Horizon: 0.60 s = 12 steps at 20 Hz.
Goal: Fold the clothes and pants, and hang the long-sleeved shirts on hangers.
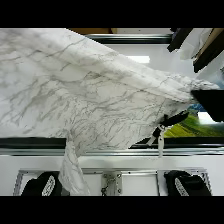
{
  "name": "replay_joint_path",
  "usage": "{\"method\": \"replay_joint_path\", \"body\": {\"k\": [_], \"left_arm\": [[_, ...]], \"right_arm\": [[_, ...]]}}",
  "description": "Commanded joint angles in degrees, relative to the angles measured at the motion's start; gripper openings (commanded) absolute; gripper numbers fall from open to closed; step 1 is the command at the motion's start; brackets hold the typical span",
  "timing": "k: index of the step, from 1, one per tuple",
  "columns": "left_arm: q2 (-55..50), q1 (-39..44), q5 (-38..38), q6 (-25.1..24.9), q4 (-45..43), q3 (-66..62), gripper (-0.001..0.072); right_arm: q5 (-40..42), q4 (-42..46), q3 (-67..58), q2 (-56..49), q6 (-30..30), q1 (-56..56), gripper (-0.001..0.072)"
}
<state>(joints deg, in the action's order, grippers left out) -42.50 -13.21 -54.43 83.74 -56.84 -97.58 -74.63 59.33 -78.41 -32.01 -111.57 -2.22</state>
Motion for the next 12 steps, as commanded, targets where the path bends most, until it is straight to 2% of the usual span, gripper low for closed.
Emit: {"method": "replay_joint_path", "body": {"k": [1,4,7,9,12], "left_arm": [[-14.3,2.9,0.3,0.1,-0.2,-1.0,0.0005],[-29.0,7.9,0.2,0.0,-0.2,-1.0,0.0005],[-40.7,10.8,0.7,0.2,0.0,-1.0,0.0005],[-44.9,11.2,0.6,0.3,0.0,-1.0,0.0006],[-46.5,10.3,0.2,0.3,-0.1,-1.0,0.0005]], "right_arm": [[-8.2,1.2,0.2,-8.7,-4.9,-0.1,0.0013],[-7.5,1.6,0.4,-23.6,0.8,-0.1,0.0013],[0.6,1.6,0.2,-38.0,4.1,0.0,0.0014],[6.9,1.5,-1.5,-45.2,7.9,0.0,0.0013],[12.7,2.6,-3.7,-49.2,9.7,0.0,0.0013]]}}
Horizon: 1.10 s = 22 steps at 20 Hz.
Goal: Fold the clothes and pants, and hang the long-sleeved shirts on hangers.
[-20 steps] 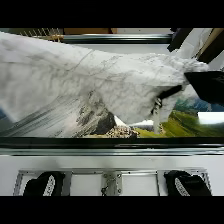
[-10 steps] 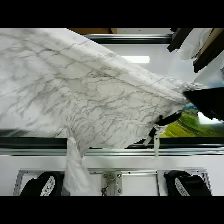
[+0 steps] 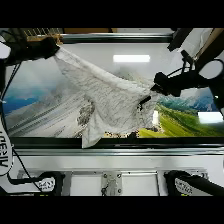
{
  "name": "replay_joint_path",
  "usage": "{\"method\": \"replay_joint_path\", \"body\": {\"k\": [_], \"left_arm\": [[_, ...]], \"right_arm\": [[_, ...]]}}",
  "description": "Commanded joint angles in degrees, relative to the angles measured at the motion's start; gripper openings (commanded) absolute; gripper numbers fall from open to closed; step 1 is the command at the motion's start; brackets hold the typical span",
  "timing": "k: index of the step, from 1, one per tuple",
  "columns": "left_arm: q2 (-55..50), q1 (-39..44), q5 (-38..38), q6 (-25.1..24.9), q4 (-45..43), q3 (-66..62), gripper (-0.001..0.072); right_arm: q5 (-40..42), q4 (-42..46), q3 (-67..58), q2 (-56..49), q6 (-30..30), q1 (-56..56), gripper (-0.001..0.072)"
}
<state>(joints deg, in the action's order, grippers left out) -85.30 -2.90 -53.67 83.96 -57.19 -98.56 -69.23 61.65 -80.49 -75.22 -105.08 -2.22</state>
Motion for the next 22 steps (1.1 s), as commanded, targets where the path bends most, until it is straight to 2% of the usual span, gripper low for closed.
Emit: {"method": "replay_joint_path", "body": {"k": [1,4,6,8,12,16,20,22], "left_arm": [[-3.3,-0.6,-1.4,0.0,0.3,0.0,0.0006],[0.1,-2.4,-6.5,0.0,-0.3,1.8,0.0005],[5.6,-3.0,-6.6,-1.6,-0.9,9.2,0.0005],[12.1,-2.9,-5.8,-1.6,-3.2,20.4,0.0005],[22.5,-2.0,-2.4,-3.2,-3.2,44.0,0.0005],[28.5,-1.9,3.3,-3.2,-3.2,62.3,0.0005],[30.2,-1.9,9.9,-3.2,-3.1,71.0,0.0006],[29.4,-1.9,10.5,-3.2,-3.2,71.9,0.0005]], "right_arm": [[8.2,1.3,-1.7,-5.8,3.3,0.0,0.0013],[4.6,7.9,-1.6,-3.7,3.4,-0.4,0.0014],[0.1,14.5,0.4,-1.3,5.0,-2.0,0.0013],[-1.6,17.3,5.6,1.8,5.3,-3.4,0.0014],[-0.1,17.3,19.6,6.8,5.3,-4.4,0.0014],[1.9,16.4,30.3,7.8,5.3,-5.9,0.0014],[1.7,15.8,35.5,7.8,5.3,-11.3,0.0014],[1.8,15.8,36.7,7.8,5.2,-13.5,0.0015]]}}
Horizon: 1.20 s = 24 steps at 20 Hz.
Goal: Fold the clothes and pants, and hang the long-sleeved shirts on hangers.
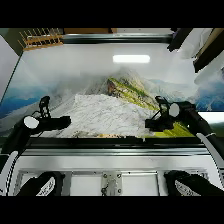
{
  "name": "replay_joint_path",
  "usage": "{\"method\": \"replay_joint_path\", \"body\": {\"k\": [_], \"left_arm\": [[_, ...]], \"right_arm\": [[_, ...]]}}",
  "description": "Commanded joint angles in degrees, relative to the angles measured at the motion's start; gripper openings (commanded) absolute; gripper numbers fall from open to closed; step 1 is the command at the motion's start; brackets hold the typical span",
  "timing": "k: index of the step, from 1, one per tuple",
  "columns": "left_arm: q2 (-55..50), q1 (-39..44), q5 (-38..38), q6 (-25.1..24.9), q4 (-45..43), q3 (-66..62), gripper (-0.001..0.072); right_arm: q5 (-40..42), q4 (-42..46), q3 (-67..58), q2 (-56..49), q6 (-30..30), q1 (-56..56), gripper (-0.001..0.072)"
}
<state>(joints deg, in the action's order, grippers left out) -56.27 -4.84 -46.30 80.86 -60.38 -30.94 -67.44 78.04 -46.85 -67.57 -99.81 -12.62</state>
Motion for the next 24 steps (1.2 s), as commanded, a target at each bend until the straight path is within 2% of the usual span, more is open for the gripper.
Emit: {"method": "replay_joint_path", "body": {"k": [1,5,6,7,8,12,16,19,20,22,24], "left_arm": [[-0.3,0.0,3.0,-0.1,0.0,4.2,0.0005],[-2.5,0.0,1.9,-0.1,0.1,4.1,0.0005],[-2.3,-0.3,1.7,-0.1,0.2,4.0,0.0021],[-1.6,-0.8,1.5,-0.1,0.2,3.6,0.0251],[-0.2,-1.5,0.9,-0.1,0.2,2.5,0.0441],[8.3,-4.4,-4.8,-0.1,0.2,-4.3,0.0456],[15.1,-2.3,-7.0,0.2,0.5,-6.7,0.0456],[16.7,3.4,-7.0,2.5,0.5,-6.7,0.0455],[16.5,5.6,-6.8,3.1,0.5,-6.7,0.0455],[15.0,10.6,-5.5,4.1,0.5,-6.8,0.0455],[12.6,15.0,-4.5,5.6,0.5,-7.1,0.0455]], "right_arm": [[0.0,-0.6,3.1,0.1,-0.5,-3.5,0.0015],[0.0,-0.7,3.1,0.2,-1.5,-3.5,0.0033],[0.0,-1.2,3.1,0.3,-1.5,-3.5,0.0204],[0.0,-2.1,3.0,0.7,-1.1,-3.4,0.0532],[-0.2,-2.6,2.6,1.5,-0.4,-3.1,0.065],[-6.0,-1.9,-0.6,9.1,1.6,3.0,0.065],[-6.0,-3.1,0.5,15.7,4.7,16.9,0.065],[-1.3,-12.5,6.1,15.0,12.2,26.0,0.0656],[1.0,-17.3,8.9,14.0,15.4,28.6,0.072],[4.7,-26.6,14.1,11.0,23.5,31.9,0.072],[6.7,-32.2,16.4,7.0,33.0,32.4,0.072]]}}
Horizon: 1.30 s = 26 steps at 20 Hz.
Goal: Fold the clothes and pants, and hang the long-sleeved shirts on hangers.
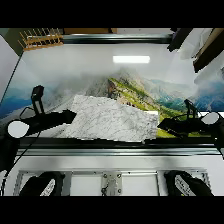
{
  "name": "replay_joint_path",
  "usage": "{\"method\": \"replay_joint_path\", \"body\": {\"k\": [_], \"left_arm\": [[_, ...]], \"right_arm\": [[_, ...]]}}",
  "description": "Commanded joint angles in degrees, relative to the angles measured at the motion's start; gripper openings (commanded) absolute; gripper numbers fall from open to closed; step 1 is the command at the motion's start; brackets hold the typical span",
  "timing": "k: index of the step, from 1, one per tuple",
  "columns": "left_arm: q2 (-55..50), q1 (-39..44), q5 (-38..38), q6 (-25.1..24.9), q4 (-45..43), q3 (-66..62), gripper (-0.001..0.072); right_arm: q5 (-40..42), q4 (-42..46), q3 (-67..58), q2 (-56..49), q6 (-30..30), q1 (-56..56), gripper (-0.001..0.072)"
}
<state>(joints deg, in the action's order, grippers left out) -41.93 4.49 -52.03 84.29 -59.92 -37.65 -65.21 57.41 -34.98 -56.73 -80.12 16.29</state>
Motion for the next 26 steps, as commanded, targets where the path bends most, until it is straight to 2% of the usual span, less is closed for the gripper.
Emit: {"method": "replay_joint_path", "body": {"k": [1,5,12,15,24,25,26], "left_arm": [[-3.4,7.6,1.1,2.3,0.0,-1.3,0.0455],[-9.4,12.3,0.2,2.3,0.0,-7.0,0.0455],[-15.6,15.8,-1.7,2.8,0.0,-13.9,0.0455],[-15.5,15.8,-2.0,3.2,0.0,-12.9,0.0455],[-15.5,15.8,-1.9,4.1,0.0,-12.0,0.0424],[-15.5,15.8,-2.0,4.3,0.1,-12.0,0.0279],[-15.5,15.8,-1.9,4.2,0.0,-12.0,0.0]], "right_arm": [[5.1,-13.0,4.6,-6.3,16.4,3.5,0.072],[10.4,-15.6,4.5,-13.7,20.7,3.5,0.072],[10.7,-26.9,4.4,-20.9,29.1,0.4,0.072],[11.5,-30.9,4.3,-21.9,29.4,-3.7,0.072],[13.7,-33.7,2.1,-22.4,29.4,-14.4,0.0715],[14.1,-34.1,1.7,-22.4,29.4,-15.3,0.0714],[14.4,-34.2,1.3,-22.4,29.4,-16.3,0.0709]]}}
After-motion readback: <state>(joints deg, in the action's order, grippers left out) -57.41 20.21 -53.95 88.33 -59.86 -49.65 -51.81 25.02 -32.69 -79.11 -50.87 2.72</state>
